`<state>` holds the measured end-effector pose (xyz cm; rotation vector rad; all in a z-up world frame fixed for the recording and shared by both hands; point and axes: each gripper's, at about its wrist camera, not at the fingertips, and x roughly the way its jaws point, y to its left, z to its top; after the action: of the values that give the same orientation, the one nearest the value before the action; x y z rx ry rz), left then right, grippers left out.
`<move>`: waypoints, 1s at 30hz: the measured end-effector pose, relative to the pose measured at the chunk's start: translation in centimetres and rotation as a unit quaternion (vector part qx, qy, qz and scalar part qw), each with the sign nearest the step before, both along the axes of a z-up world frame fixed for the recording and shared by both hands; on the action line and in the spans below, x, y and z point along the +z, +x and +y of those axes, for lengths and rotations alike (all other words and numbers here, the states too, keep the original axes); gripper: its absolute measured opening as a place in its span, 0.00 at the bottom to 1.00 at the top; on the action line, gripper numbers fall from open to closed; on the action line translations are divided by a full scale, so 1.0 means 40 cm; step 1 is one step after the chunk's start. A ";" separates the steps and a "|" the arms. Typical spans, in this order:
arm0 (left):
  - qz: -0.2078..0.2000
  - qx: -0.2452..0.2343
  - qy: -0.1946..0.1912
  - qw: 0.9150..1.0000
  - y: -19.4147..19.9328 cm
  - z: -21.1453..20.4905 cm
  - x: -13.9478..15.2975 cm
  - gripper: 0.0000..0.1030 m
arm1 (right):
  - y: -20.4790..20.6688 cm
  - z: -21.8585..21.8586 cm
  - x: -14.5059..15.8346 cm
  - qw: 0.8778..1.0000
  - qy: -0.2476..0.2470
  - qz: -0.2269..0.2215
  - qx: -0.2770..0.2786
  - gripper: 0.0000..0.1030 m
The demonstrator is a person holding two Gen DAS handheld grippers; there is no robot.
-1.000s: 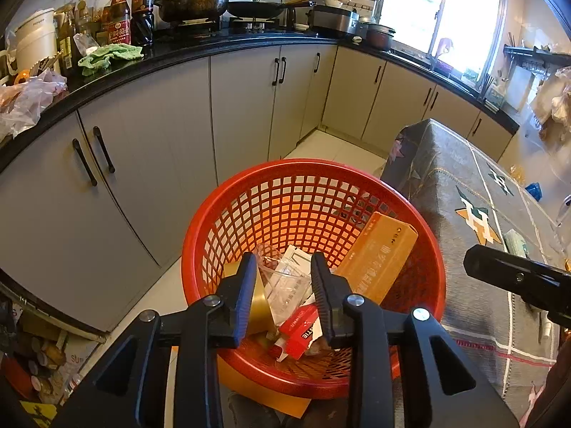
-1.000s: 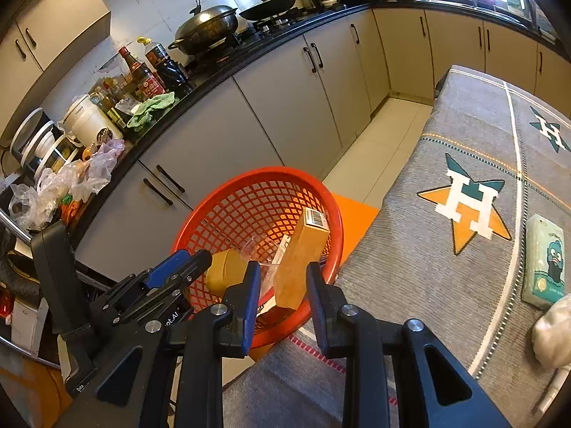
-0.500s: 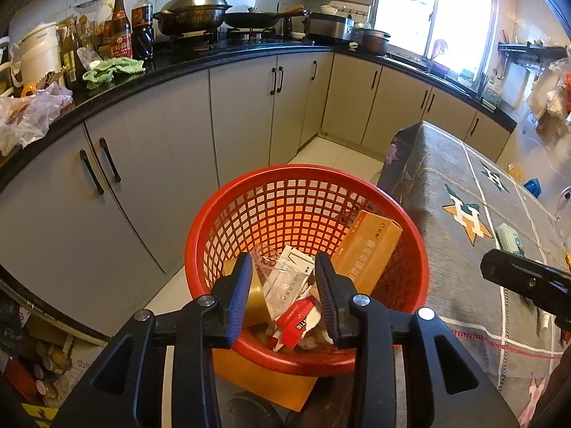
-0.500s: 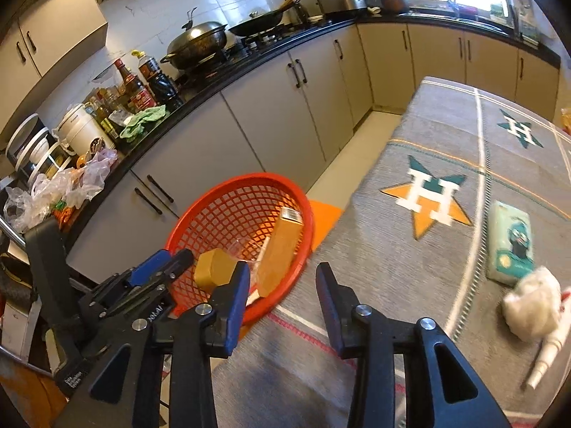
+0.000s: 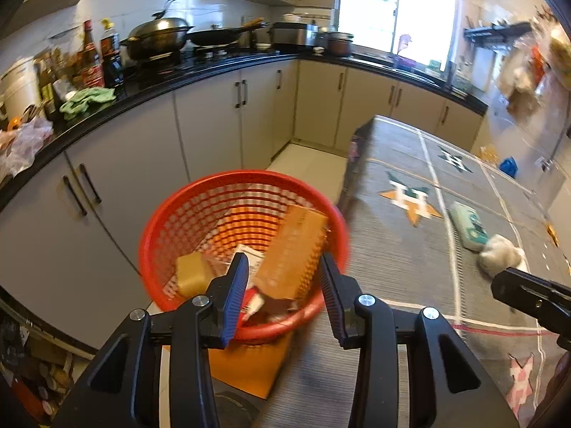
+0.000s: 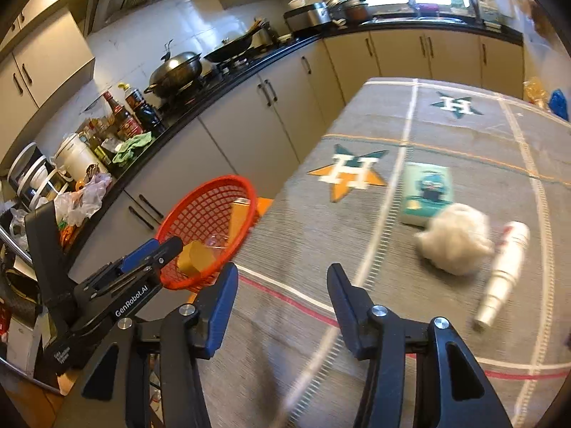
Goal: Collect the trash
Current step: 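Move both tools back over the remaining trash on the table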
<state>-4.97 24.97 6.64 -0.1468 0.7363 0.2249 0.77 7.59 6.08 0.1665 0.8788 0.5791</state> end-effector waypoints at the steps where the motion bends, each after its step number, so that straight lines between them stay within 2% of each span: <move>1: 0.000 -0.006 0.002 1.000 0.002 -0.016 0.002 0.38 | -0.006 -0.015 0.001 1.000 -0.003 -0.002 -0.006 0.54; 10: 0.006 -0.089 0.014 0.996 0.025 -0.201 0.025 0.38 | -0.045 -0.302 0.000 0.994 0.011 0.011 -0.111 0.54; 13: 0.011 -0.116 0.012 0.993 0.035 -0.259 0.030 0.38 | -0.053 -0.429 0.006 0.984 0.023 0.015 -0.176 0.54; 18: 0.023 -0.168 0.006 0.986 0.051 -0.364 0.033 0.38 | -0.054 -0.640 -0.017 0.957 0.027 0.039 -0.286 0.56; 20: 0.026 -0.186 0.008 0.982 0.053 -0.403 0.032 0.38 | -0.050 -0.703 -0.040 0.948 0.032 0.056 -0.311 0.56; 23: 0.036 -0.220 0.003 0.975 0.062 -0.467 0.028 0.38 | -0.046 -0.738 -0.065 0.943 0.046 0.075 -0.320 0.56; 27: 0.045 -0.264 0.001 0.963 0.070 -0.553 0.020 0.38 | -0.036 -0.728 -0.081 0.948 0.049 0.083 -0.305 0.56; 30: 0.050 -0.282 0.004 0.958 0.077 -0.593 0.013 0.38 | -0.031 -0.723 -0.096 0.949 0.039 0.088 -0.300 0.56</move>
<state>-1.90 1.24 7.14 0.0869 0.8485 -0.3122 -0.47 -21.32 2.23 0.5430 0.9200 0.0269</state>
